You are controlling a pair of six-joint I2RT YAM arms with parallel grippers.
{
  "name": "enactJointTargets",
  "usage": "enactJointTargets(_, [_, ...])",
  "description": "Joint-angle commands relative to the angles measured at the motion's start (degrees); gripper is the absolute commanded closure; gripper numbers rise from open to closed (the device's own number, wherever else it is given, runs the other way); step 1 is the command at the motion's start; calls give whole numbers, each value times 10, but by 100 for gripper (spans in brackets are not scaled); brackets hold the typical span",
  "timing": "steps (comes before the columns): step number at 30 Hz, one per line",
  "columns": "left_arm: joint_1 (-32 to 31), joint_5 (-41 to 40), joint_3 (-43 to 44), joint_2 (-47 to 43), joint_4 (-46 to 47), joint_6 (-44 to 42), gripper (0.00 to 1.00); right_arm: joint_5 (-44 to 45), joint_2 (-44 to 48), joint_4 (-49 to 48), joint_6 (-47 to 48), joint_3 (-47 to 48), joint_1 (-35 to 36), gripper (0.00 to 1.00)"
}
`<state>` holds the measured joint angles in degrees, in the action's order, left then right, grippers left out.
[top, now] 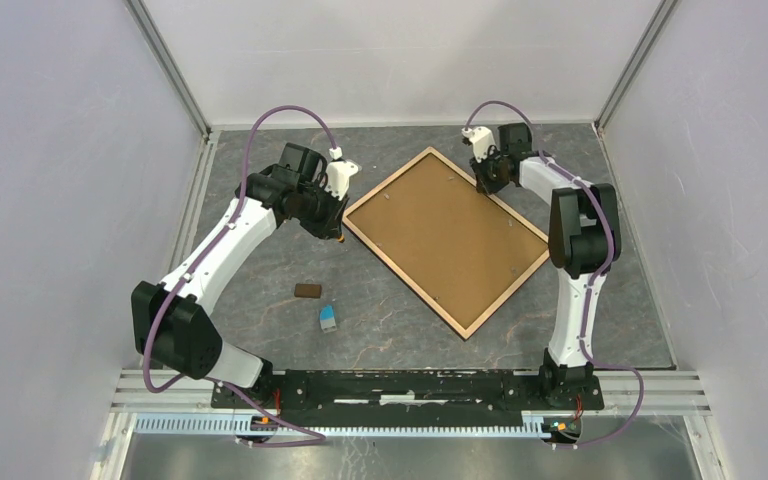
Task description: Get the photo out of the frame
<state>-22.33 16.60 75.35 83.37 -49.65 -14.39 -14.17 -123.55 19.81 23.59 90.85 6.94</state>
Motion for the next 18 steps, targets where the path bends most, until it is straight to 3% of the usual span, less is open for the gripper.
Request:
enactJointTargets(1, [0, -1, 0, -15, 6, 14, 98, 12, -31, 37, -2, 8, -23, 91])
enactJointTargets(3, [0, -2, 0, -15, 7, 12, 98, -7, -30, 45, -37, 13, -45, 100])
enactJointTargets(11, [1, -6, 1, -16, 6, 11, 98, -28, 21, -34, -193, -49, -151, 100])
enactJointTargets(15, [1, -6, 0, -15, 6, 11, 98, -19, 46, -52, -230, -86, -170, 100])
enactJointTargets(18, [2, -5, 0, -13, 6, 10, 98, -60, 80, -82, -257, -145, -168, 100])
